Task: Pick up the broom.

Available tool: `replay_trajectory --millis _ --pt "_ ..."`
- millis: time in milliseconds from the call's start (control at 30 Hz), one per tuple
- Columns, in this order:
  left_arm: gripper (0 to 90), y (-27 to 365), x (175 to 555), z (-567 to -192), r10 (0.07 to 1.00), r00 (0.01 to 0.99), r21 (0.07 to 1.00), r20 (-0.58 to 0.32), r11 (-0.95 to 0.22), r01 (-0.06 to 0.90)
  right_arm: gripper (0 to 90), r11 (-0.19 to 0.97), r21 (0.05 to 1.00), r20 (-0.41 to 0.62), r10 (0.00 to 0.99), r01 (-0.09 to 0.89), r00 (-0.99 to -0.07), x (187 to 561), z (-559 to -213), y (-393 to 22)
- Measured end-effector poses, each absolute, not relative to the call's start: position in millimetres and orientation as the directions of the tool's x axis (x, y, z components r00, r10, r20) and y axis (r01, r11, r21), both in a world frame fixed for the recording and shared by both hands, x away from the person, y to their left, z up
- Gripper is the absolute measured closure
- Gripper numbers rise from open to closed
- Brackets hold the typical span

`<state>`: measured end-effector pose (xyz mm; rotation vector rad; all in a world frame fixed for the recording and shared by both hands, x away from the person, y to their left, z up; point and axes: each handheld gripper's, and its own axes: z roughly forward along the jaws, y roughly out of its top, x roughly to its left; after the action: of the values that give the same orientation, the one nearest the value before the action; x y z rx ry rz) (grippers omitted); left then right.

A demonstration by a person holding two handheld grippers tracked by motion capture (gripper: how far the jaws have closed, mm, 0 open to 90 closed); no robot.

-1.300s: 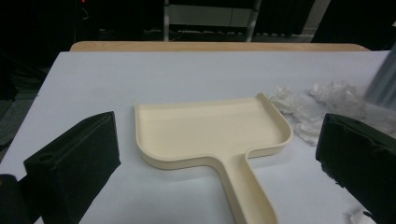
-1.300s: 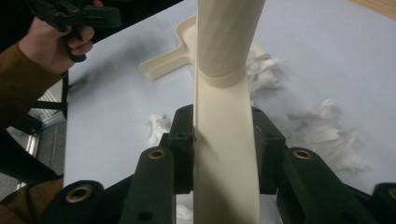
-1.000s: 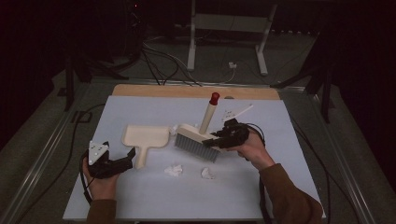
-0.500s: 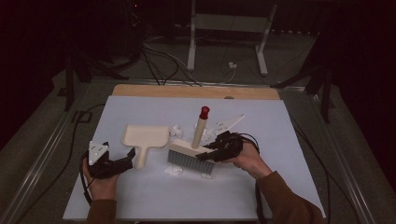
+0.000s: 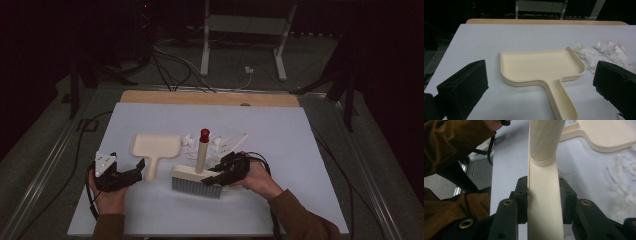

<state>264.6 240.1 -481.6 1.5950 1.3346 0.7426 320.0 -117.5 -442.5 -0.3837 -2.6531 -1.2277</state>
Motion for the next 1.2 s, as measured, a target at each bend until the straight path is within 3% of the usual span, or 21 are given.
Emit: replay_trajectory --millis 300,1200 --pt "0.5 240 264 -482 0.967 0.236 0.904 -0.099 -0.013 0.428 67.9 0.667 0.665 0.275 0.2 0.336 -0.941 318 -459 -102" --pt "0.5 239 265 -482 0.967 0.234 0.902 -0.097 -0.014 0.431 67.9 0.653 0.666 0.246 0.264 0.361 -0.933 334 -461 -117"
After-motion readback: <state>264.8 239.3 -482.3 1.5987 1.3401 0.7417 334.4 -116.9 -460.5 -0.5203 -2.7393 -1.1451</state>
